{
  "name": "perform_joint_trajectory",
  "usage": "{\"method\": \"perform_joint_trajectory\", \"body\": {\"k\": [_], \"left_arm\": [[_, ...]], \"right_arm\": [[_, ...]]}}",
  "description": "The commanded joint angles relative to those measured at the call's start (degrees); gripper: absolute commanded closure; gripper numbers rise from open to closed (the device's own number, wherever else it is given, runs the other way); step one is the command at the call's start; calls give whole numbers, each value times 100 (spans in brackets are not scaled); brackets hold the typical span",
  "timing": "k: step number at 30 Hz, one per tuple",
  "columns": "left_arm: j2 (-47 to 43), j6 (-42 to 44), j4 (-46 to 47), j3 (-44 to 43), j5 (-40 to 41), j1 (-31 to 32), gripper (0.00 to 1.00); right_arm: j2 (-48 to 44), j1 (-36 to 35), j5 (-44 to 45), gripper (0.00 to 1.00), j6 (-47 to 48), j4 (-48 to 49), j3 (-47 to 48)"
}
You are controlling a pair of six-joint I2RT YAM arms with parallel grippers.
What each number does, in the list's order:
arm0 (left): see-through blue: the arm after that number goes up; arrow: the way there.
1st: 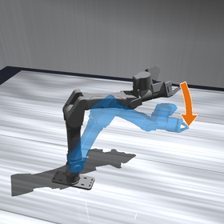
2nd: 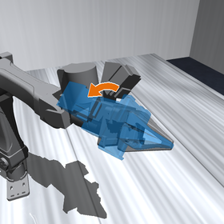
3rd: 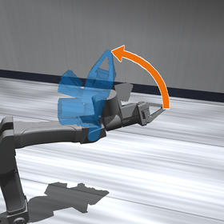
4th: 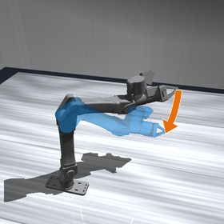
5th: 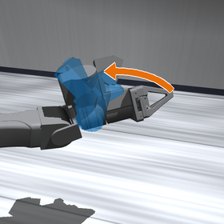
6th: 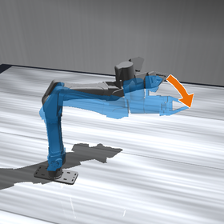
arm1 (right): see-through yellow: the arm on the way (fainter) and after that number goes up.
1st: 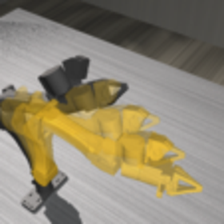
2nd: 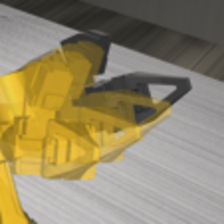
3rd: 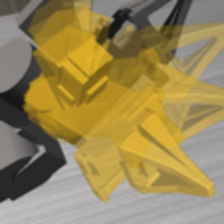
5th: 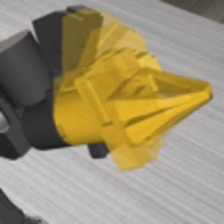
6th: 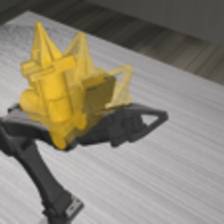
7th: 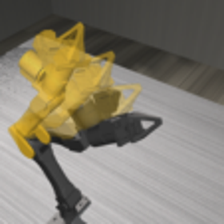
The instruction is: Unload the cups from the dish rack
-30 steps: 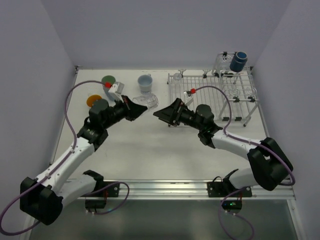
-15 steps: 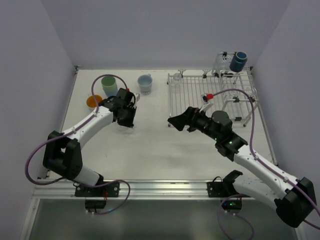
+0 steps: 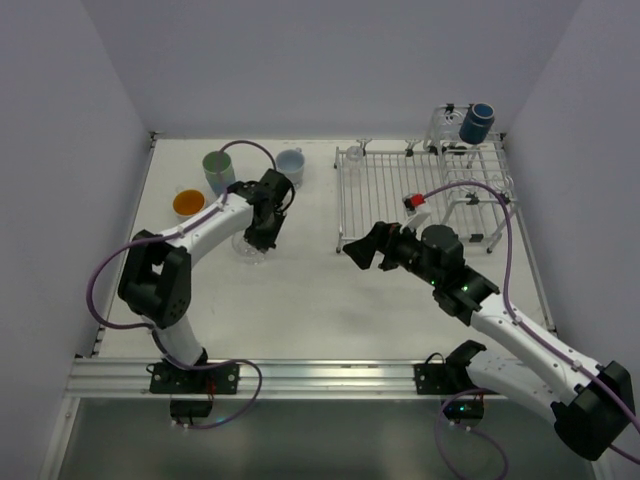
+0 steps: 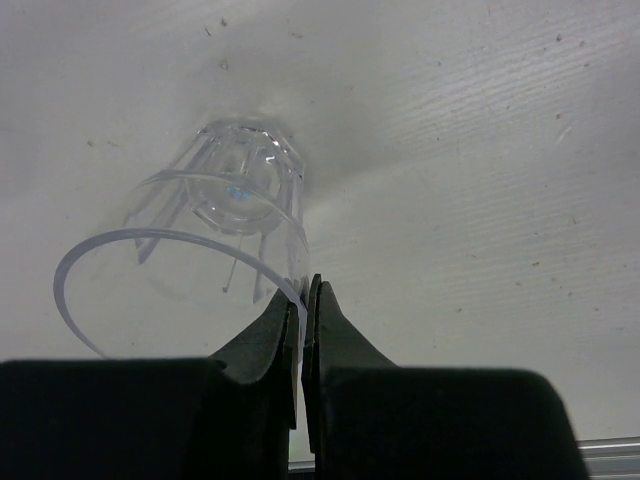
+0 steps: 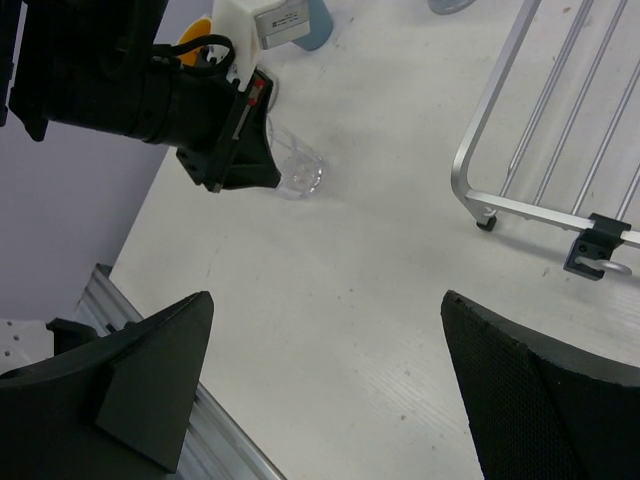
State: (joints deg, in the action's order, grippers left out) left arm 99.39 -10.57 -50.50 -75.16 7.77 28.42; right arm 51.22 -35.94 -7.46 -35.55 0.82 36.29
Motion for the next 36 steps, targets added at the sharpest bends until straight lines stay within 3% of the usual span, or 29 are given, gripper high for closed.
{"method": "perform_joint_trajectory", "body": {"k": [1,6,15,16,24,27,33,36], "left_arm": [[282,204,-232,-306,75,5,100],[563,222,-320,-632,172,5,99],[581,187,-408,-1062,365,5,57],[572,187,-417,-1097,374,5,47],[64,91,-355,-1300,558,5,21],[-410,-32,-198,-1396,664,5,2],[-1702,-226,681,-1256,893,5,0],[-2528,-297,1487,-784,1016,5,0]], "right_arm": [[-130,8,-62,1,119,120,-52],[-130,8,-80,1,110,173,-122],[-86,8,-80,1,101,252,-149],[-77,8,-80,1,101,261,-149],[-7,0,87,1,118,217,-79],[-7,8,210,1,153,129,-9],[160,0,351,1,127,6,176],[449,8,369,1,136,-20,439]]}}
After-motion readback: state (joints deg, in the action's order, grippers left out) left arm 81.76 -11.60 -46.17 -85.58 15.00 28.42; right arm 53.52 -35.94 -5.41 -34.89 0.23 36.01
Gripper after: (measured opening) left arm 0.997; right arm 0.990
